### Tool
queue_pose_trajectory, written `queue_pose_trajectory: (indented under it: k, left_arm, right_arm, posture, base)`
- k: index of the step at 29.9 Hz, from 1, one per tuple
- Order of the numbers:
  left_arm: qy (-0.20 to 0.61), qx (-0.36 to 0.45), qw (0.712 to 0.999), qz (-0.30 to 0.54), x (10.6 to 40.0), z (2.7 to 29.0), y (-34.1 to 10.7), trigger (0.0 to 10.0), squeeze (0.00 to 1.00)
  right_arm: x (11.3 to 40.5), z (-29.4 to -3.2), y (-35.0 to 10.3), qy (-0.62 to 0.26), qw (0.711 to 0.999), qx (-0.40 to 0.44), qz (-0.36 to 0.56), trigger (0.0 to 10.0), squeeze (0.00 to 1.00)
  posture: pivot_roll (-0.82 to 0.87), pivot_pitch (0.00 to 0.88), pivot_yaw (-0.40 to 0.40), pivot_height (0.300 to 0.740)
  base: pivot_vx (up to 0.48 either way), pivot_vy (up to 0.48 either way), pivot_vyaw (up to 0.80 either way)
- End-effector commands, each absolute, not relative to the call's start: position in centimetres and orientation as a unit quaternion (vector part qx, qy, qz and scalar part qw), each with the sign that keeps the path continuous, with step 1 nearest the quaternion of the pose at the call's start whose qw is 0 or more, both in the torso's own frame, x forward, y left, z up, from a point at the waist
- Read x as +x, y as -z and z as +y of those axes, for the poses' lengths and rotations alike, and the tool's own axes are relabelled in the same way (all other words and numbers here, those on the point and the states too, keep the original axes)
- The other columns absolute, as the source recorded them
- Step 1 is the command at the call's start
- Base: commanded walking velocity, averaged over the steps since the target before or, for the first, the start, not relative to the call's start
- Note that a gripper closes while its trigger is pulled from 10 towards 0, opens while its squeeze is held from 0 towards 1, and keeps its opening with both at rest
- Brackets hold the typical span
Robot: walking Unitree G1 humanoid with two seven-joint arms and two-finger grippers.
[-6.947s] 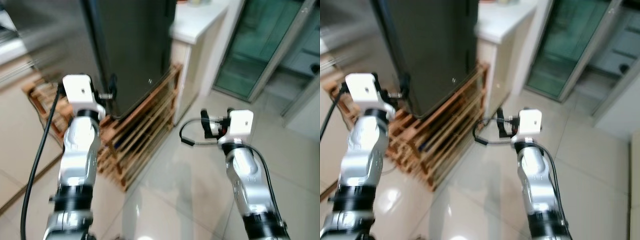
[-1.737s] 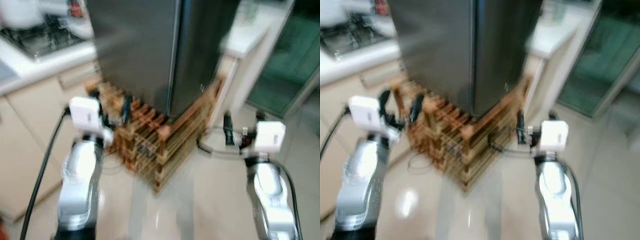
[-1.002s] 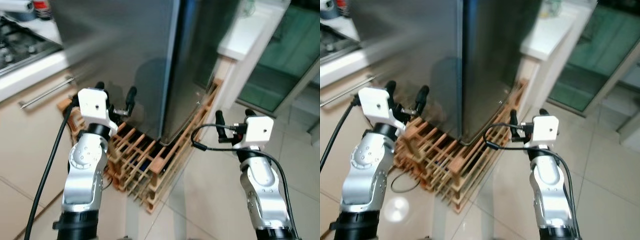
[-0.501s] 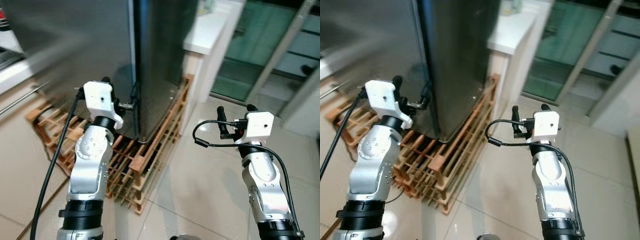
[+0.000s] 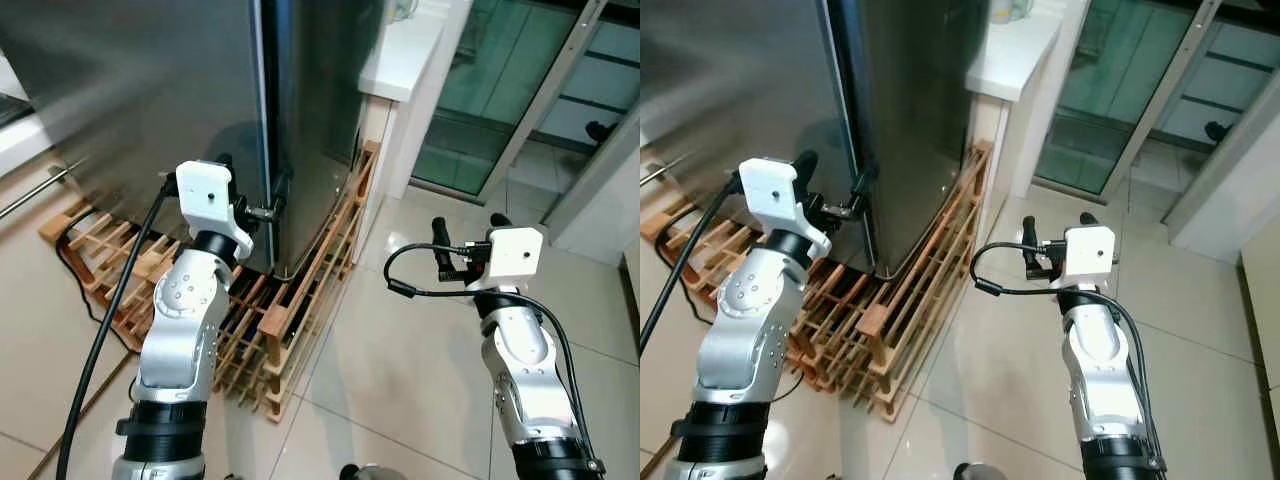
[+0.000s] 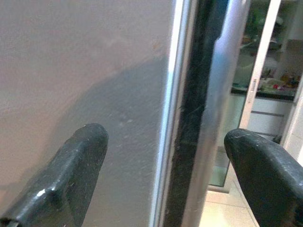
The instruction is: Restocking fridge
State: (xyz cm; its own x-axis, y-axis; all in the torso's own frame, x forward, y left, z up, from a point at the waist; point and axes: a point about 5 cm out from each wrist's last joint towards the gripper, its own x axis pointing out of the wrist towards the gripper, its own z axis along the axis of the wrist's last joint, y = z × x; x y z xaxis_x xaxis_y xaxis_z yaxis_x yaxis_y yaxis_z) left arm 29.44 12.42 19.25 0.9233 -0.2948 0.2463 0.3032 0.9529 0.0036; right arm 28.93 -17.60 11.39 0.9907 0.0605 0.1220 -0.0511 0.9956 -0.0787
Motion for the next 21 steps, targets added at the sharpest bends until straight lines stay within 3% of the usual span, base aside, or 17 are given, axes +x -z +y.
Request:
queue_pose_trajectory:
  k: [1,12,21]
  left_arm:
    - [0.183,-0.019,0.976,-0.120,28.9,11.5,-19.5,10.0,0.00]
    - [0.228,-0.046,0.969,-0.083,27.6,9.6,-18.6,10.0,0.00]
    - [0.237,-0.061,0.965,-0.092,29.1,8.7,-19.3,10.0,0.00]
  right_arm:
    - [29.4,-17.4,-12.0,-0.032,0.996,-0.037,-0.074,10.0,0.00]
    - [28.8,-19.1,-11.9,-0.009,0.996,-0.041,-0.074,10.0,0.00]
    - [28.6,-19.1,-12.1,-0.007,0.996,-0.042,-0.079,10.0,0.00]
  posture:
    - [-0.01,0.000,-0.046,0.740]
    - [-0.05,0.000,-0.031,0.740]
    - [-0.09,0.000,-0.016,0.740]
  base:
    - [0.000,0.000,0.00]
    - [0.000,0.000,0.00]
    - [0.000,0.000,0.00]
